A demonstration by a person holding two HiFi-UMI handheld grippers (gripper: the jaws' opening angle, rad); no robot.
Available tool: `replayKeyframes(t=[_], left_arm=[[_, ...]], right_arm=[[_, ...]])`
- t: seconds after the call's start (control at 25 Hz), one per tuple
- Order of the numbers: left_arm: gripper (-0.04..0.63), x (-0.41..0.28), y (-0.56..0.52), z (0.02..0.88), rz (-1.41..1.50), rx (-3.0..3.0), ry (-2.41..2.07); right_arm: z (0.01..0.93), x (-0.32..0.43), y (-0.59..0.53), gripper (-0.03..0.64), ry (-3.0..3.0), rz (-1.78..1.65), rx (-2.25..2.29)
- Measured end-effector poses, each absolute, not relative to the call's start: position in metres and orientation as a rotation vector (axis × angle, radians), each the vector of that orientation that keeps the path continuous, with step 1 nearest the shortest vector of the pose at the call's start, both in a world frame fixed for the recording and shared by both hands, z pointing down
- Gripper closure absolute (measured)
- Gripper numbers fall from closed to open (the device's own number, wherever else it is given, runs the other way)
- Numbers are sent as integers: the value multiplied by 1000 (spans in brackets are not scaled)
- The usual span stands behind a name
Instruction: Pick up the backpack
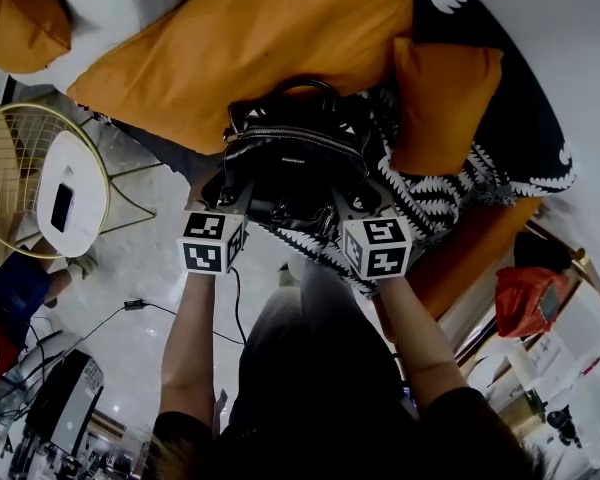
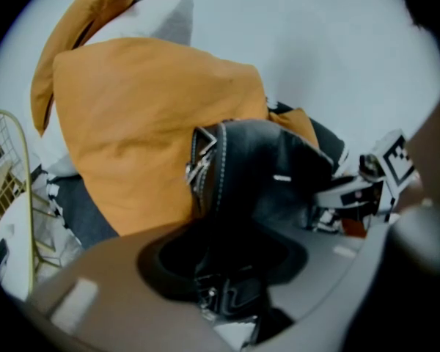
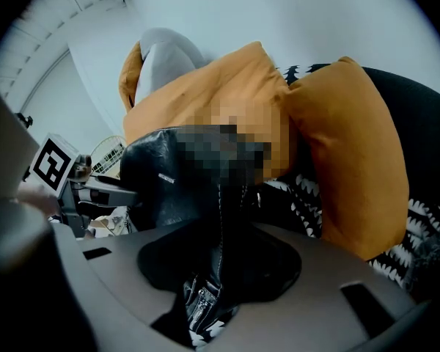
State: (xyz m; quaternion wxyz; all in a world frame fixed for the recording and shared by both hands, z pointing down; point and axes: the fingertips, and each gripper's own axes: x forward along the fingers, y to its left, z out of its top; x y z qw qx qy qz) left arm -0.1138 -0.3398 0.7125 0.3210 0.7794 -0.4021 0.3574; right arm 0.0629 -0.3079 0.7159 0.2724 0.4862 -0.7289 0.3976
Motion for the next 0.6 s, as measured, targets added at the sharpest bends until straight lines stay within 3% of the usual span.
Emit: replayKeyframes(t=[0.24,0.6], left_arm=[[467,-114,-327,698,935,2056,-1064],[514,-123,-293,669,882,2074,-1058]], right_arm=[[698,54,-295,556,-1992,990,1286],[661,40,-273,581,-1984,930,1291]])
